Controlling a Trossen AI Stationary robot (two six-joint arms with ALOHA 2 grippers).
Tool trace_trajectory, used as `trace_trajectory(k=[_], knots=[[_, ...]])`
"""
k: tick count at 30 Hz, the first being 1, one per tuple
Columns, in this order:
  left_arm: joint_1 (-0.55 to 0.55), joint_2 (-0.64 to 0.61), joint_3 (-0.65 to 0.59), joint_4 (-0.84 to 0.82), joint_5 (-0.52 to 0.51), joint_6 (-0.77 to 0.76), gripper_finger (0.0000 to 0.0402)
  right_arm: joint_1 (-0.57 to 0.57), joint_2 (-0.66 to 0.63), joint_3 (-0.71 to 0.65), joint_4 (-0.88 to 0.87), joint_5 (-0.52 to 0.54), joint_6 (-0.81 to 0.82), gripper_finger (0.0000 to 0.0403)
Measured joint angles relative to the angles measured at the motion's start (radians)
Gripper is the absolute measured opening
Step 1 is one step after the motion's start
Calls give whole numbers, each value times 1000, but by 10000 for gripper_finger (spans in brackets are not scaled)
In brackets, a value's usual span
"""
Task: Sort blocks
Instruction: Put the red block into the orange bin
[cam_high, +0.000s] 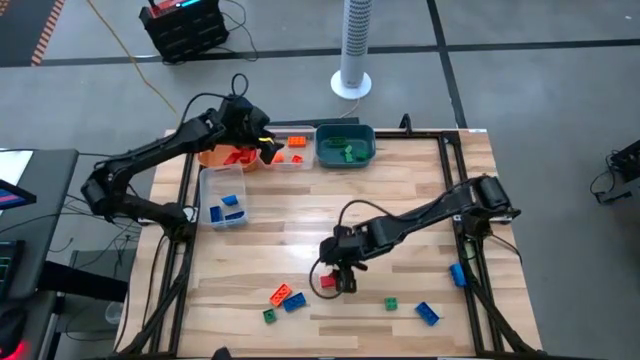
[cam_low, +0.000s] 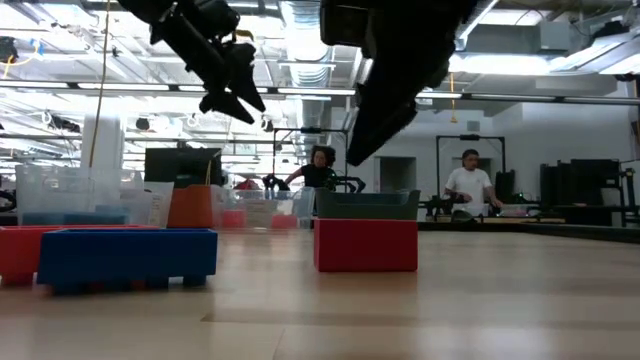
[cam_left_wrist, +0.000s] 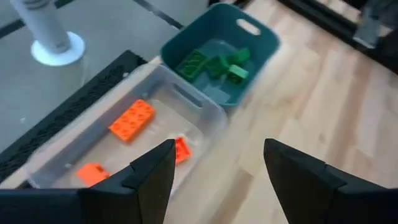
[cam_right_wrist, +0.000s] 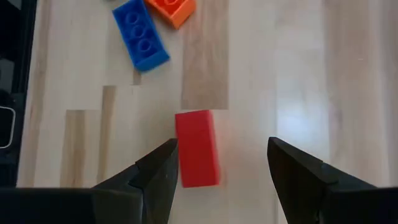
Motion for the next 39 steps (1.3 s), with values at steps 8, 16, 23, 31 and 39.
trace_trajectory(k=[8,16,23,31,39], knots=[[-57,-29,0,-1,17,6,237,80,92,123,-80,43,-8,249],[-80,-29,0,-6,16,40,237,100,127,120,-129,126,79,249],[-80,-29,0,-6,15,40,237,98,126,97,-108,130,81,249],[-80,-28,0,-47,14,40,237,114,127,64,-55,129,82,249],[-80,-28,0,-52,15,40,237,128,195,64,-64,132,90,249]])
